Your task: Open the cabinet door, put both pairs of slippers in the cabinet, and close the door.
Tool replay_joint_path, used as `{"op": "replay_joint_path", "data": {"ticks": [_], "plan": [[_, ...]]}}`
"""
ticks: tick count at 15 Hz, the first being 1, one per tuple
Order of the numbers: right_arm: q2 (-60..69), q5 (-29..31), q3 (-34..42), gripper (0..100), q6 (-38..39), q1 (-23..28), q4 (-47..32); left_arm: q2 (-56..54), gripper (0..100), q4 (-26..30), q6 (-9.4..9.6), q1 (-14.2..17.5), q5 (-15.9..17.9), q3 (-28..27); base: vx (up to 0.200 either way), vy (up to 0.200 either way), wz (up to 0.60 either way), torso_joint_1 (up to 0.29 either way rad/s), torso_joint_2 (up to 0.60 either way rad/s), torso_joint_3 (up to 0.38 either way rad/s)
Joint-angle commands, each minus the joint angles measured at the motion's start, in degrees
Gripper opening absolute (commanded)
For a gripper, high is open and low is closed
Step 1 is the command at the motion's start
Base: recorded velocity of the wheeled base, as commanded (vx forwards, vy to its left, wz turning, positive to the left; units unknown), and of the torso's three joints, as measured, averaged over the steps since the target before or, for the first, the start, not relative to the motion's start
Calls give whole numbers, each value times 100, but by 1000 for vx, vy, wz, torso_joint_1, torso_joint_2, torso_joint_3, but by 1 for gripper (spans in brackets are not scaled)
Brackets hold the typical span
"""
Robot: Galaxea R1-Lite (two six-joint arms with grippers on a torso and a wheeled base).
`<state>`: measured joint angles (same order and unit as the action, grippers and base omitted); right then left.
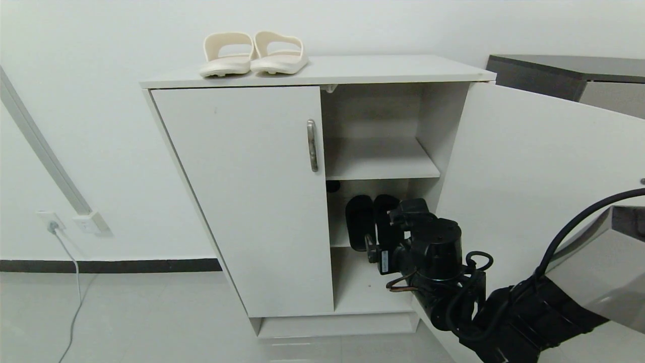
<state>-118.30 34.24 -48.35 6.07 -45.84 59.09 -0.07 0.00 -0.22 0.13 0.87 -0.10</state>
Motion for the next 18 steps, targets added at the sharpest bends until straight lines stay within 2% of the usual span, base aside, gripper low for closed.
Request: {"op": "replay_joint_path", "data": {"ticks": [1, 10, 14, 17, 18], "plan": [[-18, 3, 10, 100, -1, 5, 24, 7, 0, 0, -4, 4, 1, 1, 0, 200, 0, 2, 2, 2], [0, 3, 115, 100, -62, -66, 85, 7, 0, 0, -13, 4, -7, 1, 0, 200, 0, 3, 2, 5], [-9, -14, 361, 100, -423, -48, 859, 7, 0, 0, -13, 4, -7, 1, 0, 200, 0, 1, 2, 0], [8, 3, 475, 100, -572, -48, 912, 7, 0, 0, -22, 4, -7, 1, 0, 200, 0, -2, 4, -2], [17, 3, 484, 100, -572, -57, 912, 7, 0, 0, -13, 4, -7, 1, 0, 0, 0, 0, 0, 0]]}}
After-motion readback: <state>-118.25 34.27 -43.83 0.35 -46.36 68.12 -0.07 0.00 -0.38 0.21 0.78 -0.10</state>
